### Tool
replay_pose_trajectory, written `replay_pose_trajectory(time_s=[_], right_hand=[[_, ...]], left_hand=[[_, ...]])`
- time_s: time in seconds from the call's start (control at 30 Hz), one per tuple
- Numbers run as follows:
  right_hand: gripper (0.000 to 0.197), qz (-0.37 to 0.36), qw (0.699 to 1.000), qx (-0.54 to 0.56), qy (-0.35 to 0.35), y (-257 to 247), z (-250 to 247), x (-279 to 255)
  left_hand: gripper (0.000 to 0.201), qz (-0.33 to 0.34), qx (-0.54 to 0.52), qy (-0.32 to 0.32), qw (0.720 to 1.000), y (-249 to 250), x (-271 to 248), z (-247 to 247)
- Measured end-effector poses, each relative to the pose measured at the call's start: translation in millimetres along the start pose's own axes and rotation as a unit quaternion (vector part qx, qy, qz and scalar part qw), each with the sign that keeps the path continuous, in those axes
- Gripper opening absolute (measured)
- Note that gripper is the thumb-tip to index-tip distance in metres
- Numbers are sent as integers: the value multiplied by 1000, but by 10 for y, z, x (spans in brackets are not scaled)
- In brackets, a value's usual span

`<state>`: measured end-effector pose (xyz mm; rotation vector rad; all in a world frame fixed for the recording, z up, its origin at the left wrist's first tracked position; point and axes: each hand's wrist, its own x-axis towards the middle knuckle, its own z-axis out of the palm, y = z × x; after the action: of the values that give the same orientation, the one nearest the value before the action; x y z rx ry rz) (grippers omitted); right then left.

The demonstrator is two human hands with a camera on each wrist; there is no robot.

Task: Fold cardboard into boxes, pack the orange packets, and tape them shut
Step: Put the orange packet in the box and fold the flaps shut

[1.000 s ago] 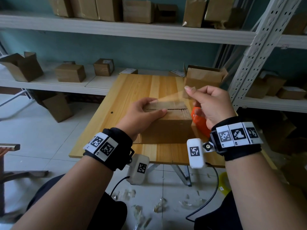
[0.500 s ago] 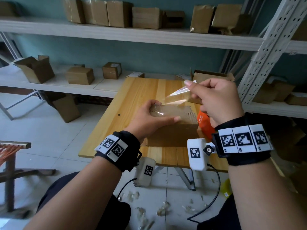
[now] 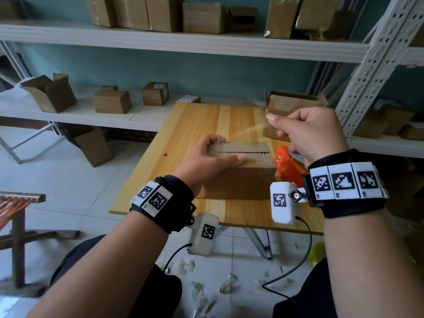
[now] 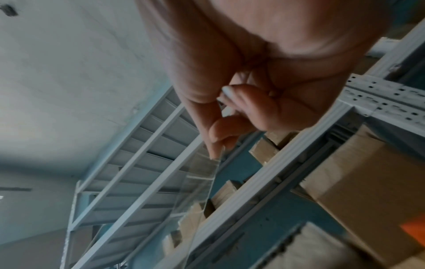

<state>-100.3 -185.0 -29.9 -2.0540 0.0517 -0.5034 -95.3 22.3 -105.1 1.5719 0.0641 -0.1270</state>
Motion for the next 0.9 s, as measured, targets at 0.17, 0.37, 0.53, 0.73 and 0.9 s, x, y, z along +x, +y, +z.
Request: replay_pose_trajectory(time_s=[0.17, 0.37, 0.53, 0.73, 0.9], right_hand=[[39, 41, 998, -16, -39, 146, -17, 20], [43, 78, 994, -15, -73, 317, 13, 29], [45, 89, 993, -4, -77, 449, 96, 21], [39, 136, 985, 46, -98, 569, 134, 44], [35, 160, 978, 86, -102, 602, 160, 38]], left_hand=[[80, 2, 6, 9, 1000, 18, -5, 14], [83, 5, 15, 11, 1000, 26, -16, 21], [79, 10, 12, 12, 1000, 20, -30, 31], [73, 7, 7, 4, 1000, 14, -28, 13], [87, 6, -1, 5, 1000, 22, -29, 20]])
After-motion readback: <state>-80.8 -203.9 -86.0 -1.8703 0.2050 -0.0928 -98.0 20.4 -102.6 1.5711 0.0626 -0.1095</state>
